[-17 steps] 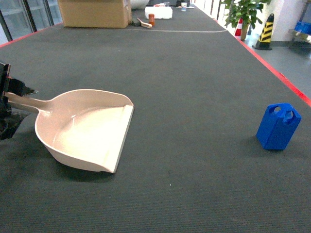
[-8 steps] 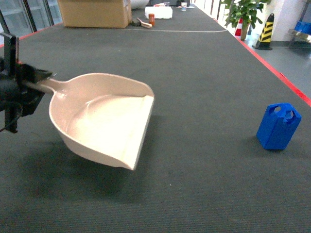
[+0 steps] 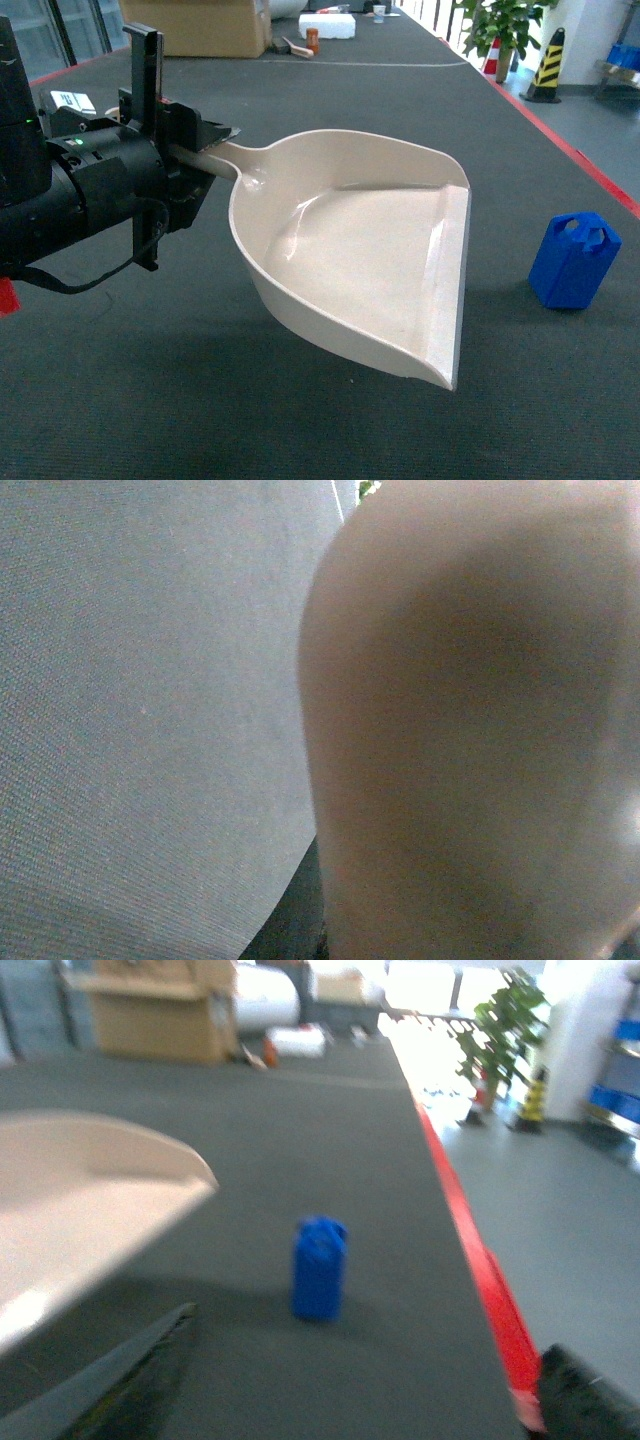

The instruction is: Place part in tray to right shelf

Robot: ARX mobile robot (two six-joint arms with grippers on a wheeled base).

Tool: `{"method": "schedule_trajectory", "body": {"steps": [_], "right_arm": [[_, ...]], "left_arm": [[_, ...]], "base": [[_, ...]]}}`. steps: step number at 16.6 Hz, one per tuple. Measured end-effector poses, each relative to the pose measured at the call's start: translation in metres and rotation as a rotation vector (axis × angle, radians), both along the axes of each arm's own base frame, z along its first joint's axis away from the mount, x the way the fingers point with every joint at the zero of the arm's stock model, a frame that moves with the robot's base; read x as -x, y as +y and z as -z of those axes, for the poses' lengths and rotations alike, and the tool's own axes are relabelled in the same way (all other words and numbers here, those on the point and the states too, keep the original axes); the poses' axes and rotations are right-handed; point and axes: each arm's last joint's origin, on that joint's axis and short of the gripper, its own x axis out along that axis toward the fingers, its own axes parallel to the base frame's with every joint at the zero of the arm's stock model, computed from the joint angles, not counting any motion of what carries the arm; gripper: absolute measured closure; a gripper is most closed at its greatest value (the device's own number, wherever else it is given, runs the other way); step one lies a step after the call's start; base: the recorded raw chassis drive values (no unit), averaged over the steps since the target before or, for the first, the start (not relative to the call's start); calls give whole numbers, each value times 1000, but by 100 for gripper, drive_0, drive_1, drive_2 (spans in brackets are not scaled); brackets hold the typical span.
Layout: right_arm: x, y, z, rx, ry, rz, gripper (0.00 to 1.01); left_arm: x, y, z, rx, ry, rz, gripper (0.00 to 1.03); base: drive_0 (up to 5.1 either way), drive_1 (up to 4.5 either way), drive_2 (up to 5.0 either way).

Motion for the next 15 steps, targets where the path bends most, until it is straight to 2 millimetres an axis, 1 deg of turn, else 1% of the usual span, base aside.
{"method": "schedule_trajectory", "body": {"steps": [1,2,8,9,10,11,12,14,15], "right_arm": [[-5,-1,0,6,84,50,3],[-9,-3,-2,8,109,77,3],[-29,-13,-15,7,127,149,3],[-47,-17,-26,4,116,151,3],[-70,-19,-34,5,115,122,3],[-94,-20,-38,4,137,97,3],[-114,-22,-37,0,178,81,3],[-161,-21,-29,-7,293,46,3],[-179,-18,-25,-9,323,24,3]], "left_arm": [[0,1,0,1,-1,-3,84],[0,1,0,1,-1,-3,84],[0,1,0,1,-2,-1,84],[0,1,0,0,0,-2,84],[0,1,0,0,0,0,84],[0,1,0,1,-3,-2,84],[0,1,0,0,-2,-2,84],[0,1,0,0,0,-3,84],[0,1,0,0,-1,-2,84]], "base": [[0,0,0],[0,0,0],[0,0,0],[0,0,0],[0,0,0],[0,0,0],[0,0,0],[0,0,0],[0,0,0]]}}
